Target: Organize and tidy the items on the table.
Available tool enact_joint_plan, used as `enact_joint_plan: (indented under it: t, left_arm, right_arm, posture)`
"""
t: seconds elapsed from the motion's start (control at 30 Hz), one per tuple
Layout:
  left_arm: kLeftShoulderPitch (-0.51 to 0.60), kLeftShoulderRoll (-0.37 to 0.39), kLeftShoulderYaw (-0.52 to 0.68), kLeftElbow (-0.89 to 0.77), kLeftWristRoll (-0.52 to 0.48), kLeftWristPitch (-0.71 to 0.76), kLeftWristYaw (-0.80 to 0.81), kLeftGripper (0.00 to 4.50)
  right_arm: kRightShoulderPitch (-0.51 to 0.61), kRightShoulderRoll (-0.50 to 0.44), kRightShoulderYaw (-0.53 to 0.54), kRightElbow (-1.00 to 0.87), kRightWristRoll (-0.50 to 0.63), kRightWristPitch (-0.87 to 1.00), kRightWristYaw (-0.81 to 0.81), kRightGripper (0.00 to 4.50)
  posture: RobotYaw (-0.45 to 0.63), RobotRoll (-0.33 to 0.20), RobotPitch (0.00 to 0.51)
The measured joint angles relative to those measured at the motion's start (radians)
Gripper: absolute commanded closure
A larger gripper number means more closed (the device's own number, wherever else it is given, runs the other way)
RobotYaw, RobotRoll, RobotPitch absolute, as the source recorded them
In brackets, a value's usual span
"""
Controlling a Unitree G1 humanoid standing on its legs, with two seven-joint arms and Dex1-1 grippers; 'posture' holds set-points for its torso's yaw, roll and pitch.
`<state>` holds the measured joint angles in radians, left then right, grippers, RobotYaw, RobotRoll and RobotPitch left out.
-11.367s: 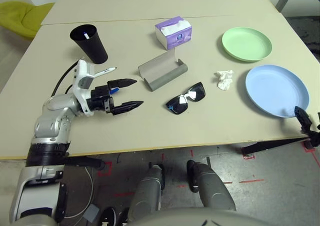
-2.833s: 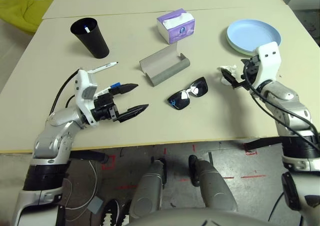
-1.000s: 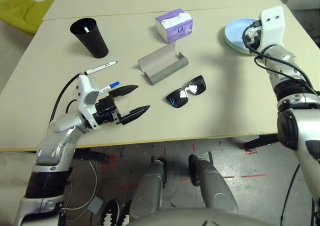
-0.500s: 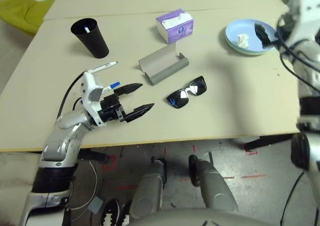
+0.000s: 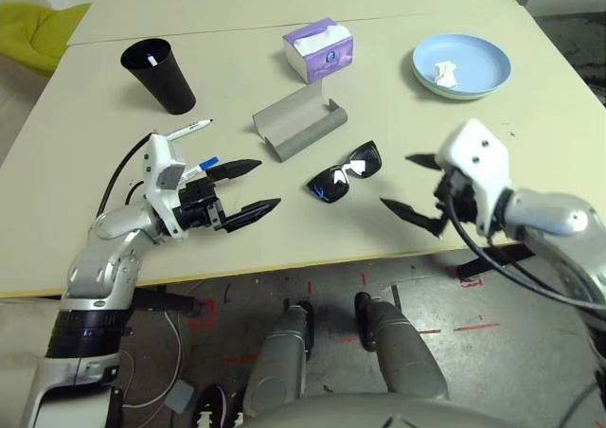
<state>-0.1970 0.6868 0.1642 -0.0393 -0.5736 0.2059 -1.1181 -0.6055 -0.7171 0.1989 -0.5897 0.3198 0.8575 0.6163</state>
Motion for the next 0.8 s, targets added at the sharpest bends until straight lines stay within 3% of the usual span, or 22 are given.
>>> enact_joint_plan:
  t: [0.1, 0.2, 0.33, 0.53, 0.8]
  left_arm:
    - [0.001, 0.000, 0.000, -0.001, 0.000, 0.000, 0.000, 0.00]
    - [0.001, 0.001, 0.001, -0.001, 0.000, 0.000, 0.000, 0.00]
    - [0.000, 0.003, 0.005, 0.000, 0.001, -0.001, 0.000, 0.00]
    - [0.010, 0.006, 0.006, -0.002, 0.004, -0.003, -0.004, 0.00]
    - [0.055, 0.047, 0.006, -0.013, 0.018, -0.027, -0.071, 0.00]
  right_arm:
    - [-0.186, -0.012, 0.118, 0.088, -0.062, -0.026, 0.086, 0.06]
    - [-0.321, -0.072, 0.263, 0.171, -0.179, -0.173, 0.245, 0.06]
    - [-0.439, -0.044, 0.406, 0.267, -0.286, -0.293, 0.430, 0.06]
    - [-0.462, 0.070, 0.512, 0.371, -0.383, -0.331, 0.556, 0.06]
    - [-0.467, 0.125, 0.550, 0.513, -0.499, -0.424, 0.625, 0.06]
  posture:
    - [-0.19, 0.000, 0.254]
    - [-0.19, 0.000, 0.253]
    - [-0.19, 0.000, 0.253]
    - [-0.17, 0.000, 0.254]
    - [-0.16, 0.000, 0.258]
